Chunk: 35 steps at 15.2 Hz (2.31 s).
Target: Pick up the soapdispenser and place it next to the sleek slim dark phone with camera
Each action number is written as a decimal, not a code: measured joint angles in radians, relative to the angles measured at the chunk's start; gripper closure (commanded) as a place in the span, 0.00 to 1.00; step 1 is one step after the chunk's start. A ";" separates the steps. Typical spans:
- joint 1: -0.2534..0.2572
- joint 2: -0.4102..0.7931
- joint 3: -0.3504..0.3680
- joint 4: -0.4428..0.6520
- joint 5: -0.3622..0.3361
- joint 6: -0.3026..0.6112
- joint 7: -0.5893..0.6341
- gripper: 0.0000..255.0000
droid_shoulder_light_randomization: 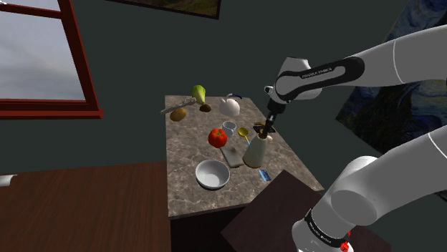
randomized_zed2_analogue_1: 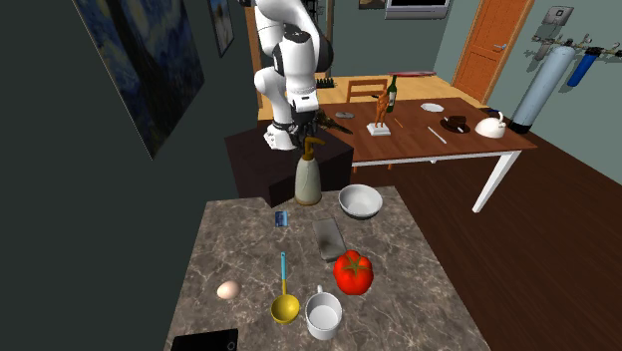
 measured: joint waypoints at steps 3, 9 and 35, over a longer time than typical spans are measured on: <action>-0.002 -0.021 0.006 0.027 -0.002 -0.047 0.004 1.00; -0.005 -0.062 0.018 0.075 -0.007 -0.136 0.013 1.00; 0.004 -0.112 0.055 0.387 0.007 -0.497 0.027 1.00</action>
